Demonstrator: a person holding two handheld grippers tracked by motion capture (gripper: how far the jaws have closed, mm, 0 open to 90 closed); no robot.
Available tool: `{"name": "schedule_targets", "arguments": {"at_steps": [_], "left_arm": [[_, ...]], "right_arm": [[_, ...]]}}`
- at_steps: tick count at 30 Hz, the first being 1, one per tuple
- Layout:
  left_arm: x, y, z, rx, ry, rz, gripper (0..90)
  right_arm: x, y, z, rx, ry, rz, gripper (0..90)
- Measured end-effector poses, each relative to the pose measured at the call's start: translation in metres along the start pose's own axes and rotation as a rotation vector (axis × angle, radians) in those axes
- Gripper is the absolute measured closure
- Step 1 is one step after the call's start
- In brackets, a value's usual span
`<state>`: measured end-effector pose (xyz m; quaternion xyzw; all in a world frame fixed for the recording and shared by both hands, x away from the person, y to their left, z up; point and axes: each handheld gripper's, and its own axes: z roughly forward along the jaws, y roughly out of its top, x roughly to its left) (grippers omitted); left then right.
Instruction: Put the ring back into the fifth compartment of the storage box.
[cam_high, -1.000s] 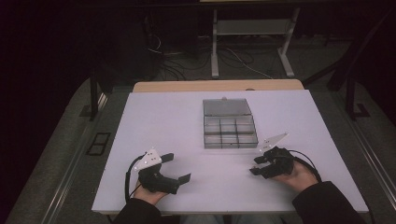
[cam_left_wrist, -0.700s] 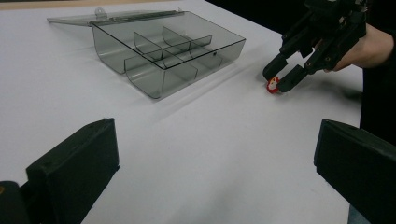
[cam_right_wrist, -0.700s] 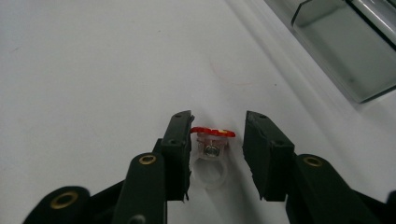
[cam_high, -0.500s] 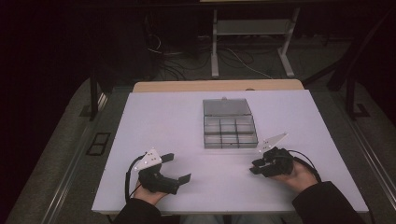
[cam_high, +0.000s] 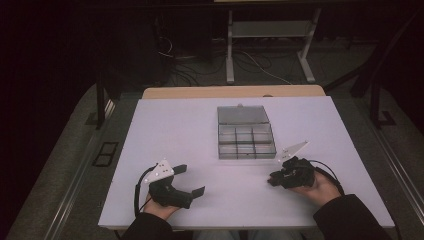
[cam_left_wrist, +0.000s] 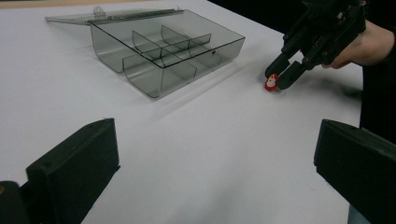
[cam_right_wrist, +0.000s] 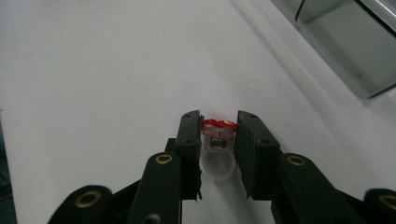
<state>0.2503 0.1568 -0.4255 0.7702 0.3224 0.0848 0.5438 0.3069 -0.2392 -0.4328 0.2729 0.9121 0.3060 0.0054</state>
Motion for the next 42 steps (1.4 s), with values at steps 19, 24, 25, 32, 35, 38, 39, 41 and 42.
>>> {"name": "schedule_targets", "arguments": {"at_steps": [19,24,25,32,35,38,39,41,42], "left_arm": [[0.0,0.0,0.001,0.003,-0.001,0.002,0.0],[0.0,0.0,0.0,0.001,-0.001,-0.001,0.0],[0.0,0.0,0.0,0.0,-0.001,-0.001,0.0],[0.0,0.0,0.0,-0.001,0.0,-0.001,0.0],[0.0,0.0,0.0,0.0,0.002,-0.001,0.0],[0.0,0.0,0.0,-0.003,0.002,-0.003,0.0],[0.0,0.0,0.0,-0.002,0.001,-0.002,0.0],[0.0,0.0,0.0,0.0,0.001,0.0,0.0],[0.0,0.0,0.0,-0.001,0.0,0.0,0.0]], "right_arm": [[-0.005,0.007,-0.011,-0.068,0.038,0.029,70.6],[-0.006,0.013,-0.014,-0.08,0.047,0.022,70.6],[-0.006,0.017,-0.015,-0.079,0.045,0.018,70.6],[-0.006,0.026,-0.019,-0.088,0.04,0.0,70.6],[-0.006,0.031,-0.021,-0.091,0.041,-0.003,70.6],[-0.006,0.036,-0.023,-0.095,0.038,-0.01,70.6],[-0.007,0.037,-0.023,-0.095,0.037,-0.012,70.6],[-0.007,0.04,-0.023,-0.096,0.038,-0.013,70.6],[-0.006,0.041,-0.024,-0.096,0.039,-0.008,70.6]]}}
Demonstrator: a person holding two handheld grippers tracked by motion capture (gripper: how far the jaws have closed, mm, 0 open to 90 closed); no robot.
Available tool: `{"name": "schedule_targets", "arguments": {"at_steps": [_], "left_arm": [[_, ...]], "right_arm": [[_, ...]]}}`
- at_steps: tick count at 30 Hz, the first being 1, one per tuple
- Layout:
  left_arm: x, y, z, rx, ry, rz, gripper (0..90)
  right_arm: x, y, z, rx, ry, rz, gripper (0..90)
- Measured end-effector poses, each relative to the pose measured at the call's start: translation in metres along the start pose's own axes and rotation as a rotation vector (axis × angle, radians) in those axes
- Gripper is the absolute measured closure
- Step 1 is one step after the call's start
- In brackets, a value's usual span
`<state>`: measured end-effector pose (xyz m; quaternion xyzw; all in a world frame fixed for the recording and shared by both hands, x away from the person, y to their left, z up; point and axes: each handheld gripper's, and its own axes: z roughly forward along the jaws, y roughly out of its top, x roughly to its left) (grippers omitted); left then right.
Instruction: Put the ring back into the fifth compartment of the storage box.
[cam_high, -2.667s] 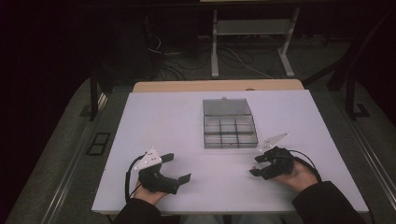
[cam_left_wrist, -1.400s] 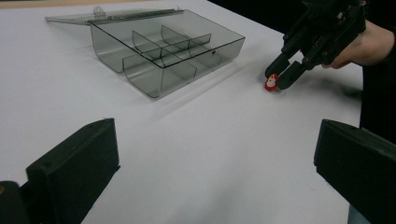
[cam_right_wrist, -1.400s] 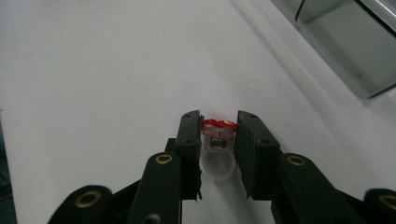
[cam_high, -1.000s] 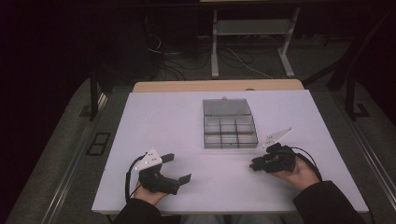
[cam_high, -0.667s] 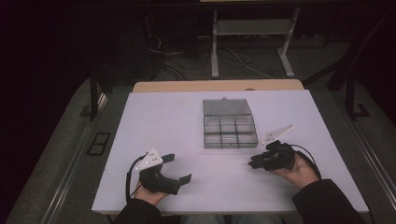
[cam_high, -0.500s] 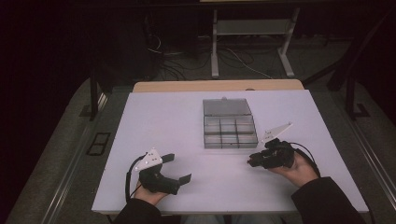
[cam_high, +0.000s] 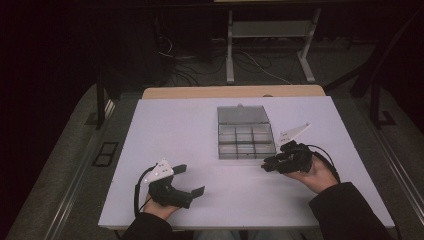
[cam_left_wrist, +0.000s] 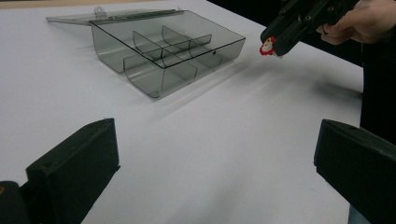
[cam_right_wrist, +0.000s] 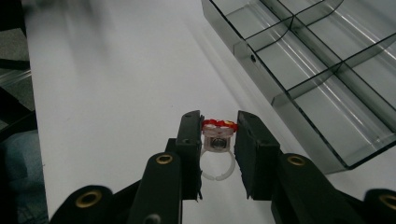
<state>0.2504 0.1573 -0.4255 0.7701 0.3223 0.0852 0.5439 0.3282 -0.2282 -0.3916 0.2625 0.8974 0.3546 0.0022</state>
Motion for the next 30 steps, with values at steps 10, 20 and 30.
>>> {"name": "schedule_targets", "arguments": {"at_steps": [10,20,30], "left_arm": [[0.0,0.0,0.0,-0.001,0.0,0.0,0.0],[0.0,0.0,0.0,0.0,0.0,0.002,0.0],[0.0,0.0,0.0,-0.001,-0.002,-0.002,0.0]], "right_arm": [[-0.002,0.014,0.004,0.018,-0.009,-0.02,70.6],[-0.007,0.026,0.005,0.011,0.002,-0.032,70.6],[-0.015,0.035,0.012,0.018,-0.01,-0.033,70.6]]}}
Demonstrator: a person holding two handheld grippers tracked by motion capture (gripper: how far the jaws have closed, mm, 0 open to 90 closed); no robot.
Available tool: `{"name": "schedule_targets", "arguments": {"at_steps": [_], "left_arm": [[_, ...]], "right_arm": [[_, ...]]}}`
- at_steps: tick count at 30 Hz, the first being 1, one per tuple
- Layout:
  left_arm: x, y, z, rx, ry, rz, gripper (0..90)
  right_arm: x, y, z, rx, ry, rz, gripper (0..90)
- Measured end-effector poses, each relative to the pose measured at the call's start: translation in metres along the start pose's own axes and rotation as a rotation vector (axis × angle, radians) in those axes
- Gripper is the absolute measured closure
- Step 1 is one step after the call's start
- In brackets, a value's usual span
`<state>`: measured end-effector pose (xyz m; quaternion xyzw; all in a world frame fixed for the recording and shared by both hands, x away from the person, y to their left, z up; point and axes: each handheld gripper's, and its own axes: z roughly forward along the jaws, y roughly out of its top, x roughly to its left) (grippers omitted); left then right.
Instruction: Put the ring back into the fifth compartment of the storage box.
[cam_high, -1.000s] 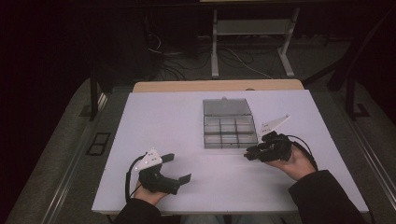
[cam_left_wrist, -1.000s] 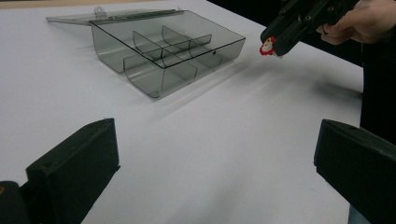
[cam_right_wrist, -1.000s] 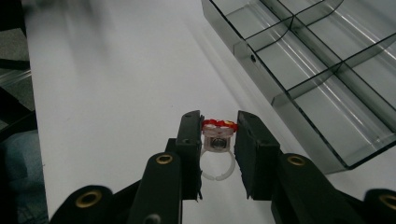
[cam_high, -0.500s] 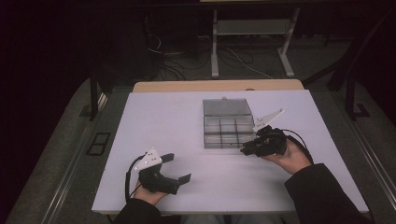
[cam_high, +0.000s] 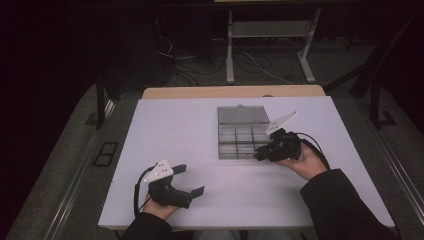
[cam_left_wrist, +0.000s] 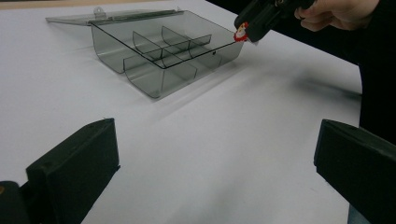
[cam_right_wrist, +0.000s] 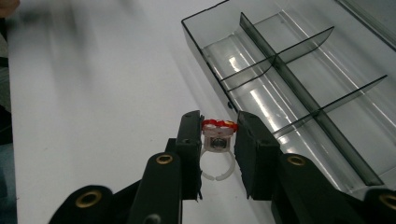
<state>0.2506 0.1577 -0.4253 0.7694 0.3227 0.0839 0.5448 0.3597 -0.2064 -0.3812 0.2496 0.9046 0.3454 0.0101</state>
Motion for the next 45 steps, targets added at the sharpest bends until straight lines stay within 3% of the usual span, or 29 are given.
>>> {"name": "schedule_targets", "arguments": {"at_steps": [27,45], "left_arm": [[0.0,0.0,0.0,-0.002,-0.006,0.002,0.0],[0.001,0.001,0.0,-0.003,-0.013,0.002,0.0]], "right_arm": [[-0.032,0.037,0.005,-0.005,-0.043,0.047,70.6],[-0.055,0.047,0.01,-0.003,-0.08,0.087,70.6]]}}
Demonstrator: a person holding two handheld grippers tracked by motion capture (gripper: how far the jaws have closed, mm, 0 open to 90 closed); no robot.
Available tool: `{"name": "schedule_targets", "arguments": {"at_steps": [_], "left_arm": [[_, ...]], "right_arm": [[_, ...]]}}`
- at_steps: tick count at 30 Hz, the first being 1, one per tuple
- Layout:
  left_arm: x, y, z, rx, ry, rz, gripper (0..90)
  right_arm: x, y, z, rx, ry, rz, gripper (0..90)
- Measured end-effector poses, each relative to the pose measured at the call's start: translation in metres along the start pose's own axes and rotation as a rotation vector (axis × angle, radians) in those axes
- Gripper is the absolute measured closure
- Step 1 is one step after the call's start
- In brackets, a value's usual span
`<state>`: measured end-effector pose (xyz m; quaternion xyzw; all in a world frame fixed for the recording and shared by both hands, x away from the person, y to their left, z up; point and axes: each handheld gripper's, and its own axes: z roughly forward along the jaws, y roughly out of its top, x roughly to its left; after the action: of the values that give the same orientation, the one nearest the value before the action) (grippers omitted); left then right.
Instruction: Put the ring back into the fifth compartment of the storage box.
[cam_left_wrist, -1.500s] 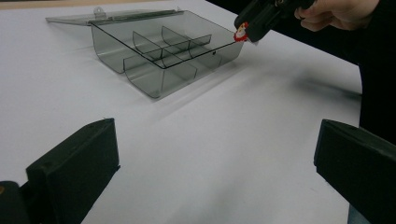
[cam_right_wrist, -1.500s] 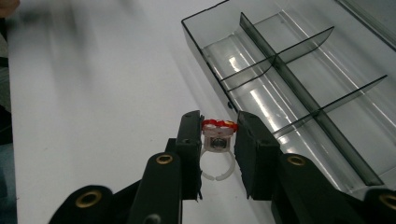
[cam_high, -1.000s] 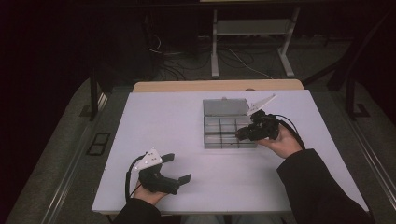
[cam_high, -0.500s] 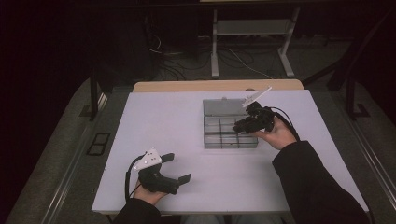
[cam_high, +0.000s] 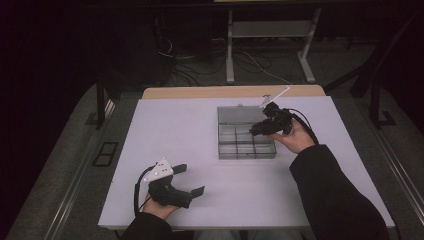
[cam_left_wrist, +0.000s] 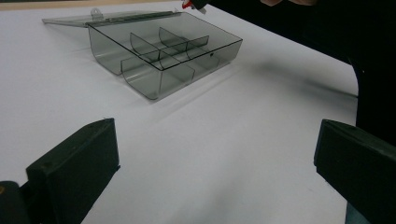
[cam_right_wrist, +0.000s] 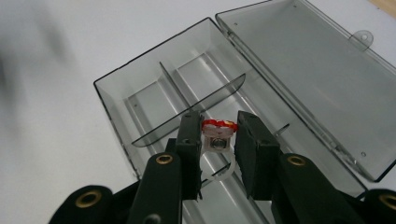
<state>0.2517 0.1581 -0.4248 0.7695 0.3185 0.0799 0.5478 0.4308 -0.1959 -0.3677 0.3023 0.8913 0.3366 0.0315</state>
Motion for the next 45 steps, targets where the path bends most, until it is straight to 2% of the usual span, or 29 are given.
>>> {"name": "schedule_targets", "arguments": {"at_steps": [8,19,35,45], "left_arm": [[0.001,0.001,-0.001,-0.002,-0.001,0.003,0.0],[0.001,0.001,0.001,0.0,-0.008,0.005,0.0],[0.003,0.002,0.002,0.012,-0.011,0.021,0.0],[0.003,0.002,0.003,0.016,-0.012,0.022,0.0]], "right_arm": [[-0.004,0.007,0.009,-0.012,0.001,0.0,70.5],[-0.014,0.006,0.024,-0.022,0.006,0.017,70.5],[-0.026,0.002,0.047,-0.01,-0.002,0.044,70.4],[-0.03,0.0,0.062,0.018,0.003,0.034,70.3]]}}
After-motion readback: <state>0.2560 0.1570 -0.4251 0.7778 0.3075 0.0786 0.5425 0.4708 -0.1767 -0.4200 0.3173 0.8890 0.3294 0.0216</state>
